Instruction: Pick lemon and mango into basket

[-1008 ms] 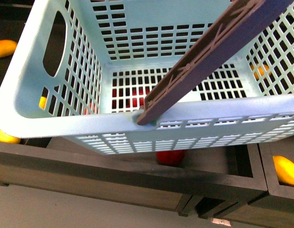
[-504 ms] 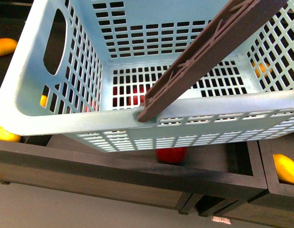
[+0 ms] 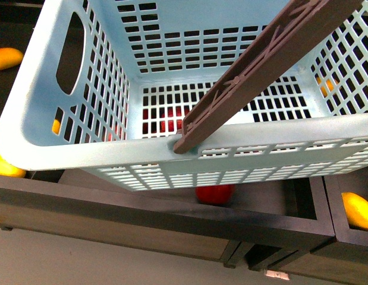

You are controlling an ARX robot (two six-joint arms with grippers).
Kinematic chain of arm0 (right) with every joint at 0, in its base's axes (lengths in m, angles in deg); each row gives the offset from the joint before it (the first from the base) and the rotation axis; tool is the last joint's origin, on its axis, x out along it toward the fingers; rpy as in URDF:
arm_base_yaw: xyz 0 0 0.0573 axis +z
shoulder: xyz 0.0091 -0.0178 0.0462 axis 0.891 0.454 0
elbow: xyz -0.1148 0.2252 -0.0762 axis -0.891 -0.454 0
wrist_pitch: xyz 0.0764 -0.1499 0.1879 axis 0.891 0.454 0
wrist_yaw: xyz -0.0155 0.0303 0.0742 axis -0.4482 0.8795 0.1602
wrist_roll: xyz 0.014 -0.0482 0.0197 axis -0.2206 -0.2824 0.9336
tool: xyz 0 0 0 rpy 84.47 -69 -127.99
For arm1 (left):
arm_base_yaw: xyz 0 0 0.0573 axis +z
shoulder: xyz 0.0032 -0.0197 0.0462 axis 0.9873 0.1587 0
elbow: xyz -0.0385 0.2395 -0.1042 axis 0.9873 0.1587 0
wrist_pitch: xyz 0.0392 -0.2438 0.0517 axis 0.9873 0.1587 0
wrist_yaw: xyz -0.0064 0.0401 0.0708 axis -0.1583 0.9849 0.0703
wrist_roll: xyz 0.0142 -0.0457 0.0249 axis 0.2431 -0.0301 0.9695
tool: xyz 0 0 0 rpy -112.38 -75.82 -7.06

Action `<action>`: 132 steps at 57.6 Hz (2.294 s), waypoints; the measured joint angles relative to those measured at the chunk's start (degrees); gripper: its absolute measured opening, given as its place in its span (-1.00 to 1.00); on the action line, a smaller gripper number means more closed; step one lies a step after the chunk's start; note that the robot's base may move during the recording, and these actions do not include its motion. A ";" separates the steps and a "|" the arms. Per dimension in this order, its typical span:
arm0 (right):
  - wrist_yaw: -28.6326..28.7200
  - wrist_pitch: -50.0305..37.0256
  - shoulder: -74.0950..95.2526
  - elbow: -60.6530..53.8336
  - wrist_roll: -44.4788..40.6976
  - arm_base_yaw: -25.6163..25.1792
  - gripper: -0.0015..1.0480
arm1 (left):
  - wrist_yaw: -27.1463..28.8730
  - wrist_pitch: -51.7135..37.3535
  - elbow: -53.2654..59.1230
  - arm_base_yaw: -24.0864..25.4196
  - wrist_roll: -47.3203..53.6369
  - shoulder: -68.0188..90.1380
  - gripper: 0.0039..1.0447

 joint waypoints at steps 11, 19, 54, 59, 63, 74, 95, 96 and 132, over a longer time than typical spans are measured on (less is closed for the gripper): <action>0.02 4.46 5.16 9.53 -1.33 0.42 0.83 | 0.07 0.00 0.00 0.00 0.00 0.00 -0.91; -0.13 7.15 8.00 14.99 -1.95 0.52 0.83 | 0.04 0.00 0.00 0.00 0.02 0.00 -0.91; -1.53 8.57 11.96 18.43 1.66 1.05 0.36 | 0.04 0.00 0.00 0.00 0.00 0.00 -0.91; -0.59 7.63 10.62 16.09 2.91 1.05 0.36 | 0.02 0.00 0.00 0.00 0.00 0.00 -0.91; 0.79 6.84 8.41 12.92 4.74 1.05 0.36 | 0.04 0.00 0.00 0.00 0.00 0.00 -0.91; 10.19 -1.53 -7.15 -3.69 8.87 1.07 0.35 | 0.02 0.00 0.00 0.00 0.00 0.00 -0.91; 24.17 -5.53 -46.42 -31.63 16.65 0.63 0.35 | 0.09 0.00 0.00 0.00 0.02 0.00 -0.91; 24.61 -5.42 -47.56 -32.17 17.27 0.68 0.35 | 0.07 0.00 0.00 0.00 0.00 0.00 -0.91; 22.56 -1.53 -76.74 -42.12 29.83 19.85 0.35 | 0.00 0.00 0.00 0.00 0.00 0.00 -0.91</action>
